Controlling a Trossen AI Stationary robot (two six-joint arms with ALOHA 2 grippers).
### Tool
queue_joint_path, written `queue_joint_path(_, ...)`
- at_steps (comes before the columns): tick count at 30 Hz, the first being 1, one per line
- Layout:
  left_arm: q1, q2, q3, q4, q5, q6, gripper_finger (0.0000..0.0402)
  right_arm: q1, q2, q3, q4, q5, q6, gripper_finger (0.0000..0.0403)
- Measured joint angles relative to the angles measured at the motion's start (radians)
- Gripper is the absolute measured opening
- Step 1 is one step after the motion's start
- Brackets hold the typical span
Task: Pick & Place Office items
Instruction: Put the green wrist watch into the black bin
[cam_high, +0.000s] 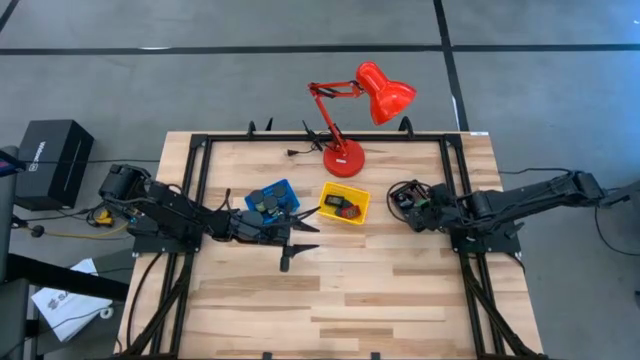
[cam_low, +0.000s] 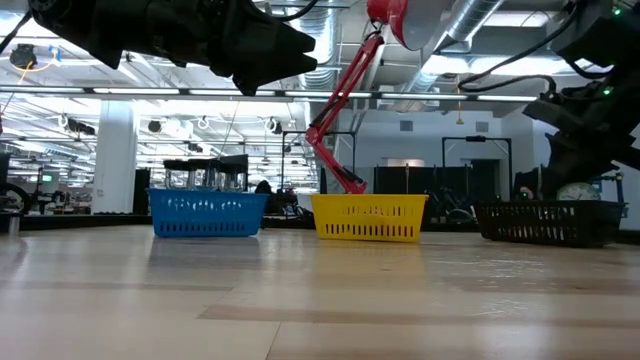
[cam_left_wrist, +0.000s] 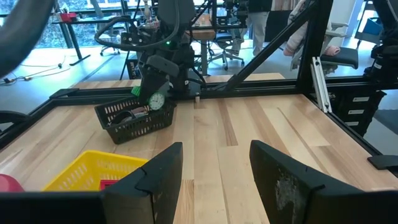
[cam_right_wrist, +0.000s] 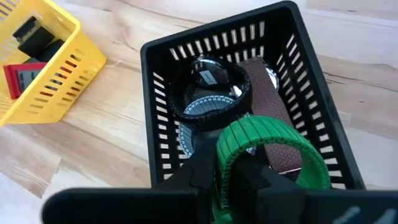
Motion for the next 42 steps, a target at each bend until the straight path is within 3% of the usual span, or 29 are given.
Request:
queue_joint_path(12, 0.0, 0.0, 0.0, 0.0, 0.0, 0.0, 0.0181, 0.002, -0.002, 0.002, -0.007, -0.025, 0.002, 0.0107)
queue_joint_path(17, 0.0, 0.0, 0.0, 0.0, 0.0, 0.0, 0.0181, 0.001, -0.005, 0.043, -0.01, -0.032, -0.092, 0.0126)
queue_joint_path(23, 0.0, 0.0, 0.0, 0.0, 0.0, 0.0, 0.0181, 0.001, -0.045, 0.073, -0.013, -0.02, -0.242, 0.0122)
queue_joint_path(28, 0.0, 0.0, 0.0, 0.0, 0.0, 0.0, 0.0181, 0.001, -0.023, 0.072, -0.07, 0.001, -0.229, 0.0108)
queue_joint_path(42, 0.0, 0.0, 0.0, 0.0, 0.0, 0.0, 0.0181, -0.049, 0.213, 0.071, -0.056, 0.021, -0.23, 0.0082)
